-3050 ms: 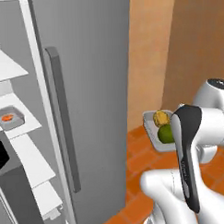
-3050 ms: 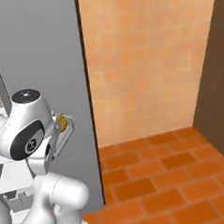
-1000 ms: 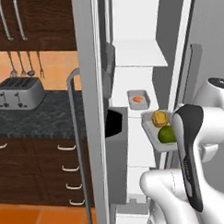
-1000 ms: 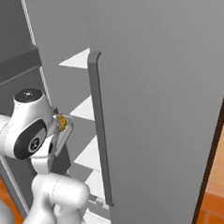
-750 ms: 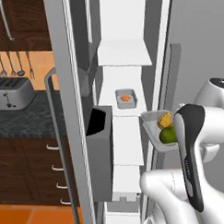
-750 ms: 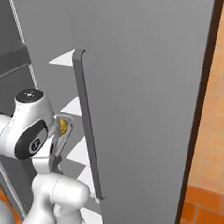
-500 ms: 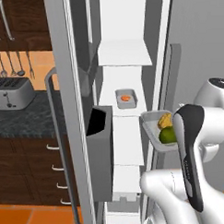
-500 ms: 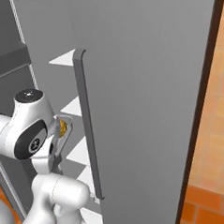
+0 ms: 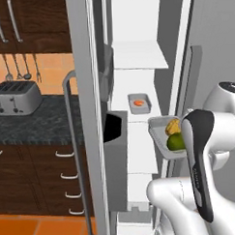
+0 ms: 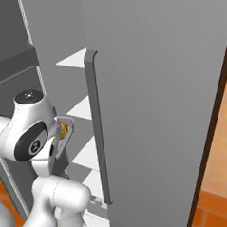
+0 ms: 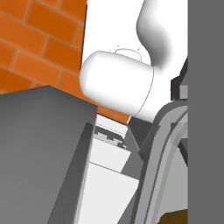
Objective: Take the meat container that has the shrimp and place it on the second highest rack of the freezer. Then take the vegetable container that has the squash and lime and place it on the highest rack of the freezer.
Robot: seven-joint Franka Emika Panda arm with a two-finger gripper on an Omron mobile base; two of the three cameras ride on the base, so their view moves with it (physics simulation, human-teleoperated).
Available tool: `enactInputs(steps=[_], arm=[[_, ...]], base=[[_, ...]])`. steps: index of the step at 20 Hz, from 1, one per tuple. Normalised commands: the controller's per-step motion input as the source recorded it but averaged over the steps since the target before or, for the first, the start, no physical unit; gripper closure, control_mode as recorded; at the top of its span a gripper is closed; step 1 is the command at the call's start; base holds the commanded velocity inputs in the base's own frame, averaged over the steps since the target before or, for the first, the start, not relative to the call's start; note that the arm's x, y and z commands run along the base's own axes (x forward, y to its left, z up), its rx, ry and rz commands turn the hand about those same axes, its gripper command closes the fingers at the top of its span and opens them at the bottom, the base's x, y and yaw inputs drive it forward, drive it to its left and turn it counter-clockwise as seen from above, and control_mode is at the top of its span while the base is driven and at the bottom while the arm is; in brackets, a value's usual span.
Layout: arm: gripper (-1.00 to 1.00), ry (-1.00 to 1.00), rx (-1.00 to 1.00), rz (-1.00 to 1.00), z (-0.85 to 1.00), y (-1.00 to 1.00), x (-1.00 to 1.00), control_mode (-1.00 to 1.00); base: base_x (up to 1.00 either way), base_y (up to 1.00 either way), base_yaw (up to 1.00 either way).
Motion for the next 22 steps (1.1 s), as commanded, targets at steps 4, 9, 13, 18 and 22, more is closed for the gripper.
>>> enactInputs(steps=[4,9,13,18,22], arm=[[1.00,-0.08,0.00,-0.01,0.19,0.04,0.00,-1.00],[1.00,-0.27,0.00,-0.07,0.93,0.04,0.00,-1.00],[1.00,-0.29,0.00,-0.02,0.71,0.00,0.00,-1.00],[1.00,-0.29,0.00,0.00,0.57,0.00,0.24,-1.00],[1.00,-0.04,0.00,-0.05,0.59,0.00,0.64,-1.00]], base=[[0.06,0.13,0.00],[0.00,0.00,0.00],[0.00,0.00,0.00],[0.00,0.00,0.00],[0.00,0.00,0.00]])
